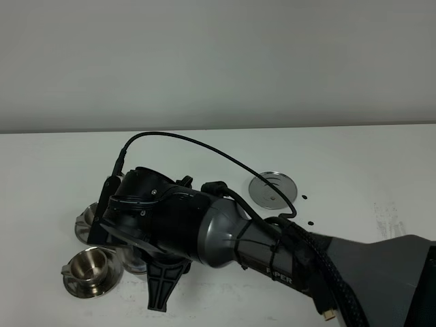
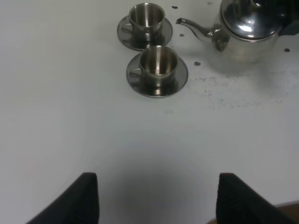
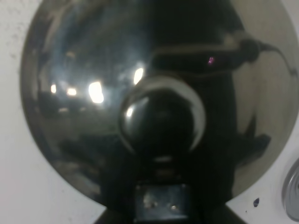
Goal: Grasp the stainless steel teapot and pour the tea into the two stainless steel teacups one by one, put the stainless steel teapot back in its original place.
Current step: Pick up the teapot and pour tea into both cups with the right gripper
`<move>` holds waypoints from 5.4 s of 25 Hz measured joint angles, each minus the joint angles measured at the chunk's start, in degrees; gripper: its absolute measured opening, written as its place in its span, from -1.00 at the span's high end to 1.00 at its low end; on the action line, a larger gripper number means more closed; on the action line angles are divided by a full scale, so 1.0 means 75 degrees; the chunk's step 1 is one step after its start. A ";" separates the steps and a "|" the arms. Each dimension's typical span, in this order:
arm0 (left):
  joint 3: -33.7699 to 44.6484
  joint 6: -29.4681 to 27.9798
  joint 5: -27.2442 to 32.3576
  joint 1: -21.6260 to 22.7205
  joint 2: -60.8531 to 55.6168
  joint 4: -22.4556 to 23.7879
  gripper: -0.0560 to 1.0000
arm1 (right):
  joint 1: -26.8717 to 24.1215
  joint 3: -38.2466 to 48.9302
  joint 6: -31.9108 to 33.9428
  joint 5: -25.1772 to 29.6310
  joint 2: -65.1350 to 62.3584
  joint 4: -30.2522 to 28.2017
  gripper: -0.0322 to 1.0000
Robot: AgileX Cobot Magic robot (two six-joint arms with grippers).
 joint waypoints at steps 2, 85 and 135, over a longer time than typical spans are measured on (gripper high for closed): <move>0.0000 0.0000 0.0000 0.0000 0.0000 0.0000 -0.13 | 0.0000 0.0000 -0.0042 -0.0016 0.0088 -0.0045 0.60; 0.0000 0.0000 0.0000 0.0000 0.0000 -0.0007 -0.13 | 0.0304 -0.0036 -0.1193 -0.0688 0.0702 -0.2681 0.60; 0.0000 0.0000 0.0000 0.0000 0.0000 -0.0007 -0.13 | 0.0304 -0.0036 -0.1304 -0.0696 0.0702 -0.3084 0.60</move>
